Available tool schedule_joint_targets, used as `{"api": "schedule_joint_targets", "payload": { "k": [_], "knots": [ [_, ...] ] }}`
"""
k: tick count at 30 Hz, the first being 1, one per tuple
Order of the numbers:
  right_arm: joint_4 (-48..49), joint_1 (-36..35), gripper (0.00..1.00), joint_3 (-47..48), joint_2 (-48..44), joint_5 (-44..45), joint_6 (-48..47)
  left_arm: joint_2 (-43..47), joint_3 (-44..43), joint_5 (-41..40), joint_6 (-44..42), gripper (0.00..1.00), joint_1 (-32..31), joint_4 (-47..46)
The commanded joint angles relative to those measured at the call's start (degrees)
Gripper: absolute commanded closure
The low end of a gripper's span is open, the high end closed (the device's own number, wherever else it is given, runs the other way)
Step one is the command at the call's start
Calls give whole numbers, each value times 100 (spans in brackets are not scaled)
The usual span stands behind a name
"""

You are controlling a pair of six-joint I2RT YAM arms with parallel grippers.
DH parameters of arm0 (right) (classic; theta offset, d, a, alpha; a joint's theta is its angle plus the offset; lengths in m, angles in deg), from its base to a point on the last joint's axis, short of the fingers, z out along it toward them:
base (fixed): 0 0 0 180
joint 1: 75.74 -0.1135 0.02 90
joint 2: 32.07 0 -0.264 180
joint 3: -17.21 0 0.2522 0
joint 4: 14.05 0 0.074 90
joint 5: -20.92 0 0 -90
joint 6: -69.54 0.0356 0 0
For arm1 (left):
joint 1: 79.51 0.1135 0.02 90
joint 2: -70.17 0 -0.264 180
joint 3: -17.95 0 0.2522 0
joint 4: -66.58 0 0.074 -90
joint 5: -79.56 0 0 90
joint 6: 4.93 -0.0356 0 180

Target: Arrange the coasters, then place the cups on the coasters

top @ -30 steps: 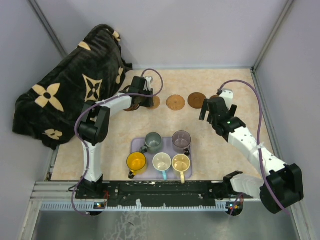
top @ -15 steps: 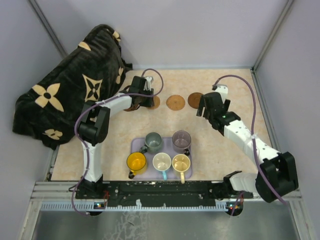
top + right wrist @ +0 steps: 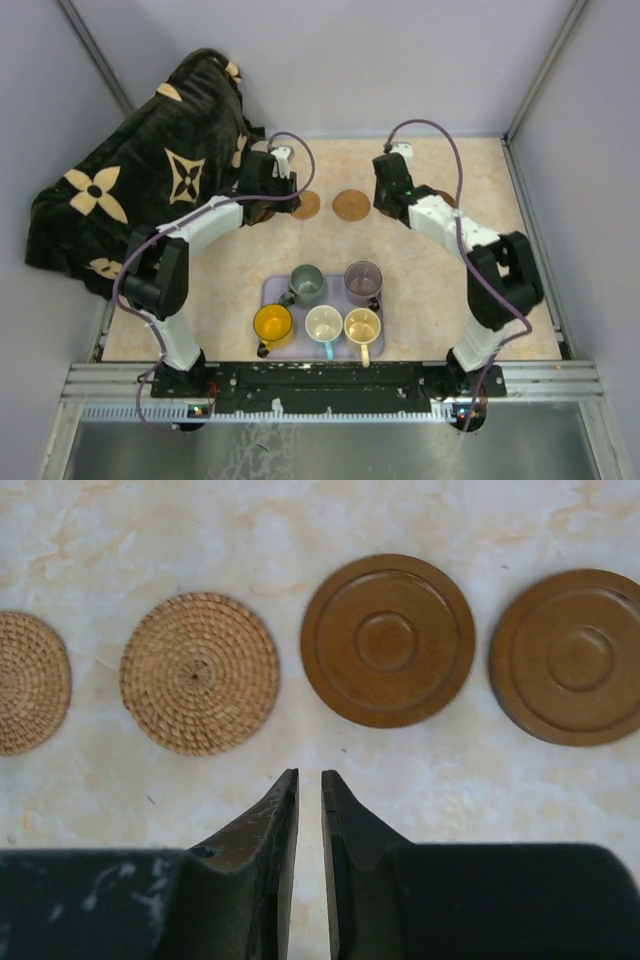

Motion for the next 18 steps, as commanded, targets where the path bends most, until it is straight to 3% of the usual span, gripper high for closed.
{"api": "schedule_joint_targets", "payload": {
  "k": [1,4,9,18],
  "knots": [
    [153,-98,88,771,698,-215,-160,598,812,-193,34,61,-20,-296],
    [164,-97,100,1153,1144,-315,-176,976,1266,-368,113,61,-17,-388],
    [113,-103,100,1697,1818,-574,-187,1476,1870,-733,214,50,-11,-441],
    [-80,-169,100,2341,2546,-786,-218,1830,2336,-1073,360,52,-10,-472]
  ]
}}
